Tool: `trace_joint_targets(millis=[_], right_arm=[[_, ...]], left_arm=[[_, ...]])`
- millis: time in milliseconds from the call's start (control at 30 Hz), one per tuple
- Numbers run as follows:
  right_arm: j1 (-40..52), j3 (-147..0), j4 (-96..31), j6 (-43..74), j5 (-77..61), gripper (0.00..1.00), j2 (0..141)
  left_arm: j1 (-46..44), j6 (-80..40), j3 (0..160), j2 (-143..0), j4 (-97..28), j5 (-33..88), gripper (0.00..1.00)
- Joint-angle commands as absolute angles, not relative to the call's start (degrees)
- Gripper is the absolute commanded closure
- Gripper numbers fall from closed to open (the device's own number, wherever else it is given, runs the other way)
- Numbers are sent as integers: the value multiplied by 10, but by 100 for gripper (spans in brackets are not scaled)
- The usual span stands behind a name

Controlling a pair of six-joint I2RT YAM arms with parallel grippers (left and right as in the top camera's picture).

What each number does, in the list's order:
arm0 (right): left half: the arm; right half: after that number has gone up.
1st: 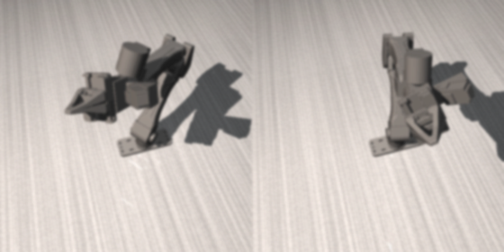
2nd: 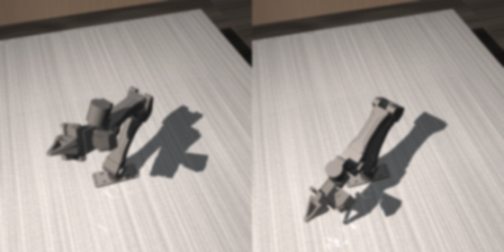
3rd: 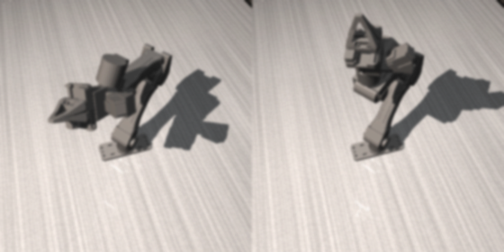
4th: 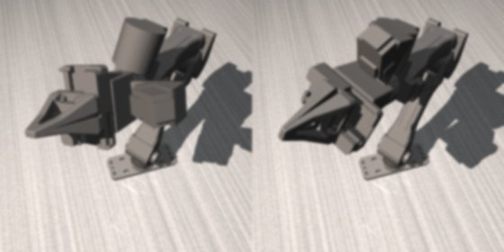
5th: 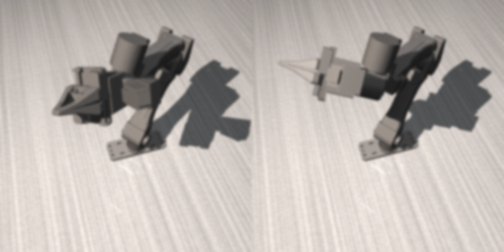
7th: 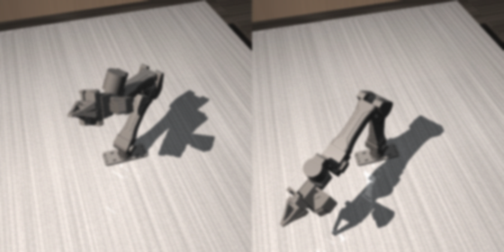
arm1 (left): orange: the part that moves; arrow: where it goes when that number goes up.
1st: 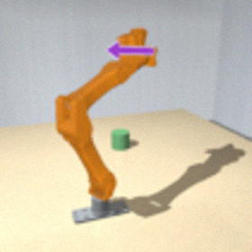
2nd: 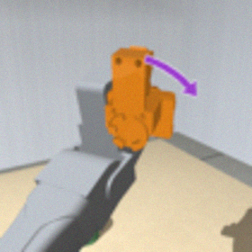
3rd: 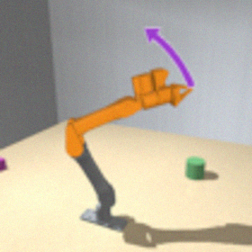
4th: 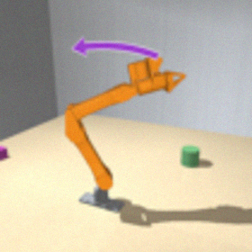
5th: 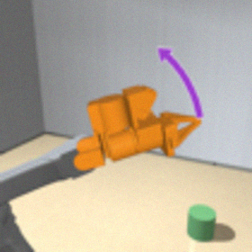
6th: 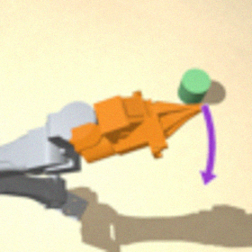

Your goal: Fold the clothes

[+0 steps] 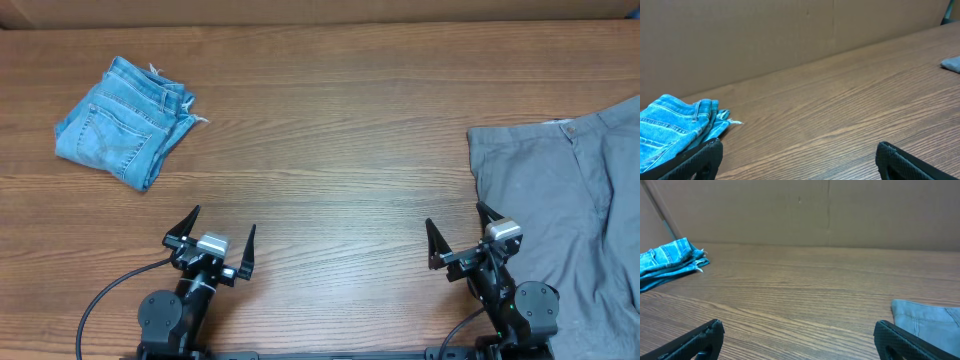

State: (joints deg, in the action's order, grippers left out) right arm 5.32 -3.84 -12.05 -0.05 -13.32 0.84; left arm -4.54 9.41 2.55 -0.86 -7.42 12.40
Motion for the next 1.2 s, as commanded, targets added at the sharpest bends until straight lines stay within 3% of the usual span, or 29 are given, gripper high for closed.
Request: trace_joint_targets(millis=[0, 1167], right_arm=[[52, -38, -119, -2, -136, 0, 2], [52, -38, -119, -2, -136, 0, 2]], left_arm=[[-48, 90, 20, -3, -70, 131, 0], [-48, 90, 20, -3, -70, 131, 0]])
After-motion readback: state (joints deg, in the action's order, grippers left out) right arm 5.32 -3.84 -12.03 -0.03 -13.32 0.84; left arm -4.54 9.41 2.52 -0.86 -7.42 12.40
